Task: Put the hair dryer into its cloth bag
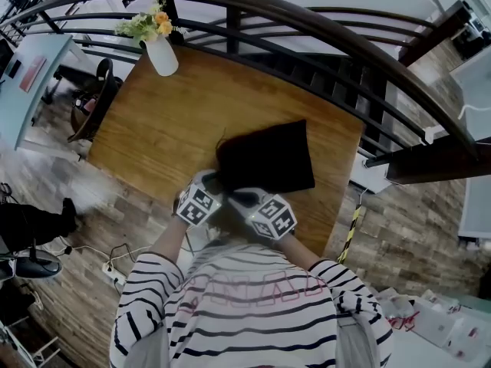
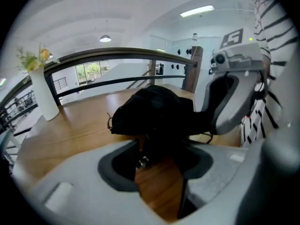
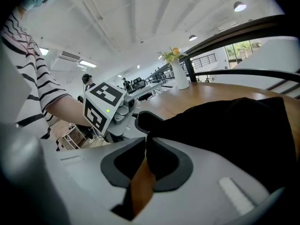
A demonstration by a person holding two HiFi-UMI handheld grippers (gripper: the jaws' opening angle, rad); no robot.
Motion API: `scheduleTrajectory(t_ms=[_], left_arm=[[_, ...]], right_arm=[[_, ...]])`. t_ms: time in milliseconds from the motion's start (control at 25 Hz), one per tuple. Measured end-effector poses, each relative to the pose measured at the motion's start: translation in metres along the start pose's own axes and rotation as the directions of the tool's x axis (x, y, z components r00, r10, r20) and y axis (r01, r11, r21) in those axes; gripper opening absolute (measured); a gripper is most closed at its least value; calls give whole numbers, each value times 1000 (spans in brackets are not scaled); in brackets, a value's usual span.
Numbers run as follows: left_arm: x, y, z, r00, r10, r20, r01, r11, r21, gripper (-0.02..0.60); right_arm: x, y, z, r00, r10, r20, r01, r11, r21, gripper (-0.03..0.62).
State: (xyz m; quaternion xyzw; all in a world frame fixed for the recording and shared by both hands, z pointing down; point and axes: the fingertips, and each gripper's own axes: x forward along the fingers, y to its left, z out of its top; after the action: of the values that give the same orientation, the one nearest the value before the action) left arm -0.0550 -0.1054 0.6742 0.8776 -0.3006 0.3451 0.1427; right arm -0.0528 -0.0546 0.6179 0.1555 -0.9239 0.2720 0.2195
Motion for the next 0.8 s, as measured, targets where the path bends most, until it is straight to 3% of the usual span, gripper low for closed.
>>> scheduleTrajectory(t_ms=[440,800], left_arm=[[-45,17,-3,993,109,53,-101,985,-138,230],[-87,19,32,963,214,165,-169,953,-252,232]], right_arm=[[1,11,5,1000,-18,10,18,1000,-3,169],[-32,14,33,990,-69,125,67,998,18,160]])
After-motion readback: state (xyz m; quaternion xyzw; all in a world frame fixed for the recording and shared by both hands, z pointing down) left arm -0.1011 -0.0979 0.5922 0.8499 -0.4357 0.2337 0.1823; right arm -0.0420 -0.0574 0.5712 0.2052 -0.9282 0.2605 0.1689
